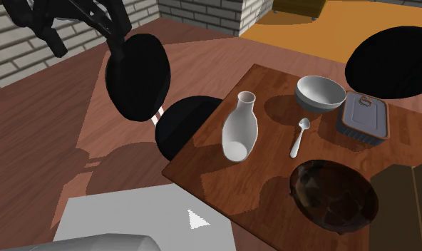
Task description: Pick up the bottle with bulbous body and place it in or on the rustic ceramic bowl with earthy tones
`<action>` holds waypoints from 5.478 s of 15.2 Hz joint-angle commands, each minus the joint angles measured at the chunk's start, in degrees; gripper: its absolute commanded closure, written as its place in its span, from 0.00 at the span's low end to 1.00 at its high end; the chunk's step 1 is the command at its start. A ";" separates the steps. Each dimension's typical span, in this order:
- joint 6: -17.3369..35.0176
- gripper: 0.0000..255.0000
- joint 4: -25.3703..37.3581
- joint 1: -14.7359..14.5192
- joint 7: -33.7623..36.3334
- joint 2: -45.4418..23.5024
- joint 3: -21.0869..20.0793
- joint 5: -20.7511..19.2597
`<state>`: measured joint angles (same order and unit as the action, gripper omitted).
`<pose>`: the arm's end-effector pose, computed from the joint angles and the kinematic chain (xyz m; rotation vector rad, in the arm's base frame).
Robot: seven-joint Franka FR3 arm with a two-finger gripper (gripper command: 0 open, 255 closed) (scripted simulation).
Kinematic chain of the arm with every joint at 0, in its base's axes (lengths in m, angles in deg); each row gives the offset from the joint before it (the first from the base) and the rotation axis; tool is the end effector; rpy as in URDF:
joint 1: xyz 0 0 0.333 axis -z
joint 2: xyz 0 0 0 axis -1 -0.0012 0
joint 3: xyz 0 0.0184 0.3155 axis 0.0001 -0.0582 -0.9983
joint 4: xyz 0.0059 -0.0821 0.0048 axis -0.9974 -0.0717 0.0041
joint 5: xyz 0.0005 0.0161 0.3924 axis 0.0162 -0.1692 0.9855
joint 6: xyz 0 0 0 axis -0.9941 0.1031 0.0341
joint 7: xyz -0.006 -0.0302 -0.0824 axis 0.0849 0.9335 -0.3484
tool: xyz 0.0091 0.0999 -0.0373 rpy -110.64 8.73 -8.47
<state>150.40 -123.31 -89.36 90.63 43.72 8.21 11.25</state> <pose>0.2969 -0.0293 0.5893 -3.0541 0.3020 -0.0212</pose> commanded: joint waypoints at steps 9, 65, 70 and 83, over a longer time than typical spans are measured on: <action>6.98 0.00 -4.78 3.63 -10.64 -1.03 9.67 -7.71; 19.92 1.00 3.51 5.70 -32.08 -17.51 30.49 -15.24; 16.03 1.00 6.97 5.52 -32.00 -17.09 29.57 -14.80; 6.27 1.00 17.21 4.74 -32.20 -17.66 27.83 -13.40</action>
<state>157.51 -107.03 -84.55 58.45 26.16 36.18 -2.27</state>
